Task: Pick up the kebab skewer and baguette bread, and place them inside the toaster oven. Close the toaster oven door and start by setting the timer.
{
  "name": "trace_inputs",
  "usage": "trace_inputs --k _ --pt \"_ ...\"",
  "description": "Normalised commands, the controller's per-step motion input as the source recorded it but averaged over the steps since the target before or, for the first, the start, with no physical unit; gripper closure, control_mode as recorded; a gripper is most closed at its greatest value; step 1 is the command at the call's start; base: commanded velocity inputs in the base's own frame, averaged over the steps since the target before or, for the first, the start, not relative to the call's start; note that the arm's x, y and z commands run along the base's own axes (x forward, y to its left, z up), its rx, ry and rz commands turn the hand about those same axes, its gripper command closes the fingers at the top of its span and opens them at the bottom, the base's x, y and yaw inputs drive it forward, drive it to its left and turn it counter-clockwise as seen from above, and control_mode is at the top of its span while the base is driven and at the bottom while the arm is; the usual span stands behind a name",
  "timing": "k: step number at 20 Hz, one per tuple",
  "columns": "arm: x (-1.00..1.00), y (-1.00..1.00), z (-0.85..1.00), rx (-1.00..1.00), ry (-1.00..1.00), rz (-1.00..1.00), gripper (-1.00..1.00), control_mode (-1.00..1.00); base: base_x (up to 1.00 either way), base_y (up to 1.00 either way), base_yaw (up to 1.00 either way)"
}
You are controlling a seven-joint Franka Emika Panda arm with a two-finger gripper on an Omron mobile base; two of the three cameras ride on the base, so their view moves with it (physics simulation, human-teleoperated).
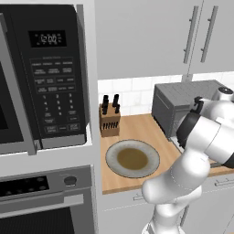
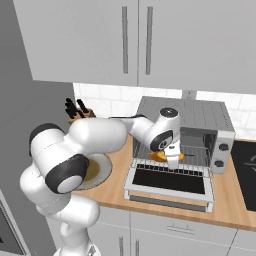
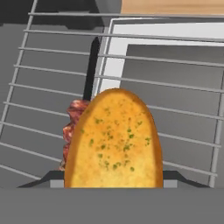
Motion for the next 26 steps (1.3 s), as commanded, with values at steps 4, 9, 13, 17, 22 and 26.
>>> trace_inputs --k 4,9,13,17,22,26 --pt "0.12 0.00 -0.11 0.00 0.00 -0.01 1.00 -1.00 0.00 0.00 0.00" --pt "0.02 0.00 -0.05 0.00 0.00 0.00 -1.00 -1.00 0.00 0.00 0.00" --pt "0.00 0.00 0.00 0.00 0.00 0.00 -1.00 -1.00 0.00 0.00 0.00" --pt "0.00 0.00 0.00 0.00 0.00 0.00 -1.00 -1.00 0.00 0.00 0.00" --pt "-0.05 -0.28 0.08 0.01 0.00 0.01 -1.00 -1.00 0.00 0.00 0.00" --pt "-0.48 -0.60 0.32 0.01 -0.08 0.07 -1.00 -1.00 0.00 0.00 0.00"
